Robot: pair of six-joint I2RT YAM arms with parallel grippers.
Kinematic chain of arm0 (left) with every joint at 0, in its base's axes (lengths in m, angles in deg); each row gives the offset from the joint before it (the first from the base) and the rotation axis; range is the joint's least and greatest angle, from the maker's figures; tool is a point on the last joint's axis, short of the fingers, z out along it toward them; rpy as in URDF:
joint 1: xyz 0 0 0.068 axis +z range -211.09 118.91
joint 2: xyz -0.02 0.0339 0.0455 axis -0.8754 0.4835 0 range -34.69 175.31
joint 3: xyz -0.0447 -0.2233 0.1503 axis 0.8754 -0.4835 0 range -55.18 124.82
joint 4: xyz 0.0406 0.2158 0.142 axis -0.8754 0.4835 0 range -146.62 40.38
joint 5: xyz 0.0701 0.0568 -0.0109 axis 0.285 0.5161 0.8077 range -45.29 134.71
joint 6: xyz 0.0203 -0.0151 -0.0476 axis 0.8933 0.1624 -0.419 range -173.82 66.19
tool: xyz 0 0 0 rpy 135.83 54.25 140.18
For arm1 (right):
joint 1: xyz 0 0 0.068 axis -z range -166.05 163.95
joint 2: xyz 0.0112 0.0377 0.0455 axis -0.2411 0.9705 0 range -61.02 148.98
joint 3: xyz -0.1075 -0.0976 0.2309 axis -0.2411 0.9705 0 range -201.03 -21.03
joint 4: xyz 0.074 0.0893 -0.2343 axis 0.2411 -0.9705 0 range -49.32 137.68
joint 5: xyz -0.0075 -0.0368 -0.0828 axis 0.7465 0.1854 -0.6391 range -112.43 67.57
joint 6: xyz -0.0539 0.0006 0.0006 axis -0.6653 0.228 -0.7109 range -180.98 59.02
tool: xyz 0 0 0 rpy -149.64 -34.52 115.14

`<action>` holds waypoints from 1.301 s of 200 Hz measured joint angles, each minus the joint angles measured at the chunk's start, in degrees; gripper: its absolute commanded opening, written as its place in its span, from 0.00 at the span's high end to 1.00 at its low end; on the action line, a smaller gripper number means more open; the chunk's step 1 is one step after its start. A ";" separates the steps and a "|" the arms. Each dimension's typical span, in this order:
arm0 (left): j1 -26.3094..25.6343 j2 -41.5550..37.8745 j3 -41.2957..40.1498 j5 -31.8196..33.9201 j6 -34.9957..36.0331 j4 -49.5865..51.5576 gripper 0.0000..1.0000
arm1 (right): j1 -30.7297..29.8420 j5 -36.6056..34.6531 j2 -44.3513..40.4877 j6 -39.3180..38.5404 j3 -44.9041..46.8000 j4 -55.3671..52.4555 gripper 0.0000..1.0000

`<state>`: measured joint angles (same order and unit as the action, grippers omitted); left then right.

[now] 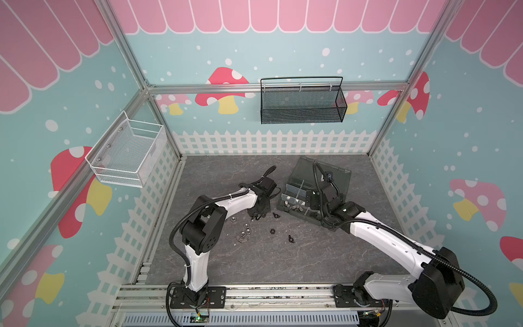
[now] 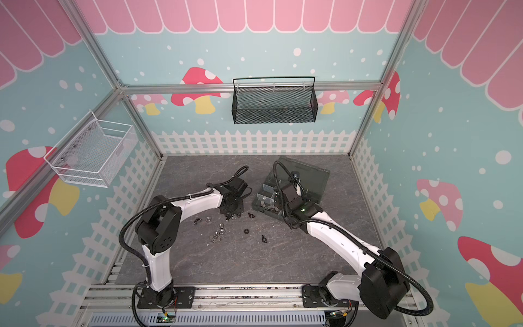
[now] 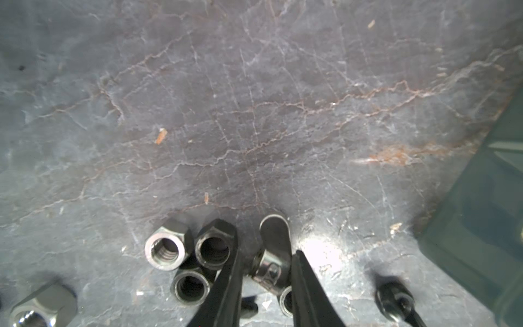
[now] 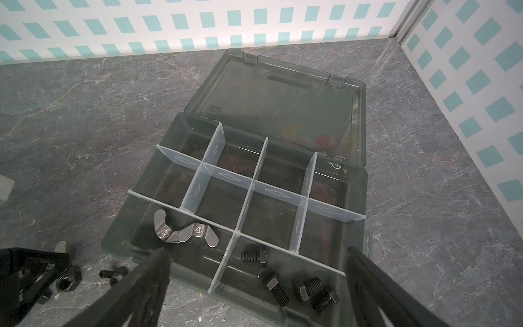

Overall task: Sort the screws and nuts into containers
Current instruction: Pick up the nut at the center of the table.

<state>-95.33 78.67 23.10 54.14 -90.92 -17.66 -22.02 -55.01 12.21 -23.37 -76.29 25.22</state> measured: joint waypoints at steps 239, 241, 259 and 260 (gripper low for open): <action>0.85 0.55 -1.53 -2.03 -2.60 -3.04 0.86 | 0.00 0.04 0.50 0.17 -0.68 -0.26 0.03; 0.85 0.55 -1.53 -2.03 -2.60 -3.04 0.86 | 0.00 0.02 0.50 0.17 -0.66 -0.26 0.03; 0.85 0.48 -1.53 -1.88 -2.58 -3.06 0.88 | 0.00 0.04 0.50 0.20 -0.66 -0.26 0.03; 0.85 0.46 -1.53 -1.88 -2.58 -3.06 0.88 | 0.00 0.02 0.50 0.20 -0.66 -0.26 0.03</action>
<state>-94.47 79.13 21.57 52.26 -93.50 -20.72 -22.02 -54.99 12.71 -23.18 -76.95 24.96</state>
